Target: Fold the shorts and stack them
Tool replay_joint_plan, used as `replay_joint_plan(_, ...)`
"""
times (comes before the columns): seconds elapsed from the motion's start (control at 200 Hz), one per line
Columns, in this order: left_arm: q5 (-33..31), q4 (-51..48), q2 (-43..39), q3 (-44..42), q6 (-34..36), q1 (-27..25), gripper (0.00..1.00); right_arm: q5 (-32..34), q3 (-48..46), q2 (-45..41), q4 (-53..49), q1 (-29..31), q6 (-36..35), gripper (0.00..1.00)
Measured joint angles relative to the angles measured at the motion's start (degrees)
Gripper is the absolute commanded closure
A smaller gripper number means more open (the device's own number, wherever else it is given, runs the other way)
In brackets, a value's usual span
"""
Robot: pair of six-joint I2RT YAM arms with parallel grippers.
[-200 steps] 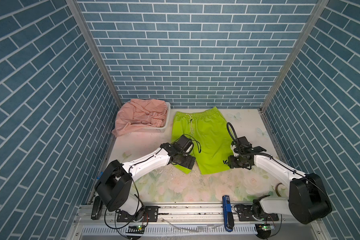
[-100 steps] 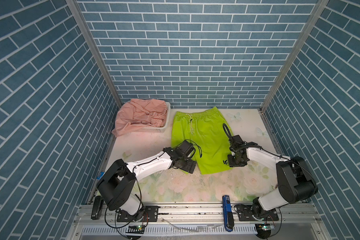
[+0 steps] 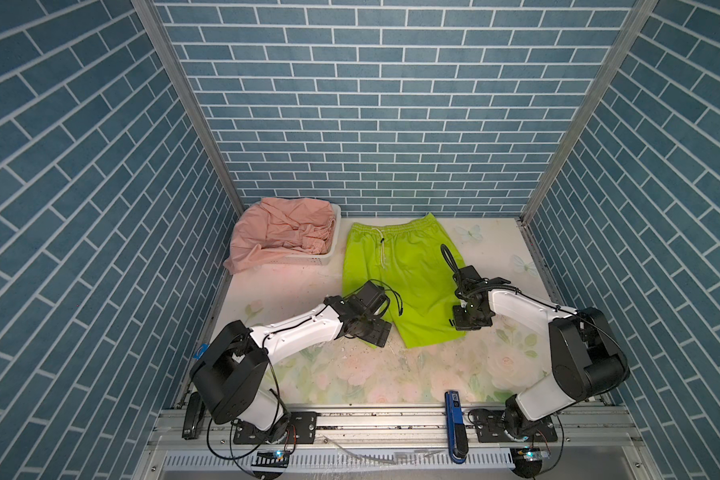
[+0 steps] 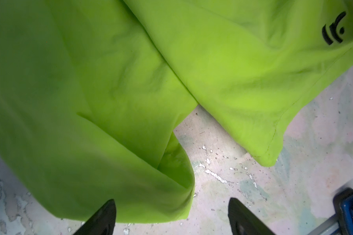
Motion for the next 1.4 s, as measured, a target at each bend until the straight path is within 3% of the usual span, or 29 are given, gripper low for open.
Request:
replay_joint_plan(0.3, 3.8, 4.7, 3.0, 0.1, 2.8, -1.5, 0.06, 0.0, 4.0, -8.7, -3.5, -11.6, -3.1, 1.0)
replay_joint_plan(0.485, 2.1, 3.9, 10.8, 3.8, 3.1, -3.2, 0.22, -4.5, 6.2, -9.9, -2.7, -11.8, -3.9, 1.0)
replay_joint_plan(0.58, 0.2, 2.6, 13.0, 4.3, 3.2, -3.7, 0.42, -5.7, 6.8, -9.9, -2.6, -12.0, -4.4, 1.0)
replay_joint_plan(0.76, -3.1, -0.7, 13.6, 5.3, 2.1, -3.9, 1.0, -6.6, 8.7, -9.9, -2.4, -12.7, -5.2, 1.0)
replay_joint_plan(0.97, -2.5, -4.8, 12.5, 8.5, 3.9, -3.9, 1.0, -8.1, 10.2, -9.9, -2.6, -16.4, -7.5, 1.0)
replay_joint_plan(1.255, 16.7, -5.5, -3.2, 14.2, 7.1, -4.1, 1.0, -14.7, 16.1, -8.8, -2.8, -23.8, -10.0, 1.0)
replay_joint_plan(1.4, 22.3, -9.0, -8.7, 16.9, 9.7, -4.1, 1.0, -17.6, 18.4, -7.1, -3.4, -26.4, -10.5, 1.0)
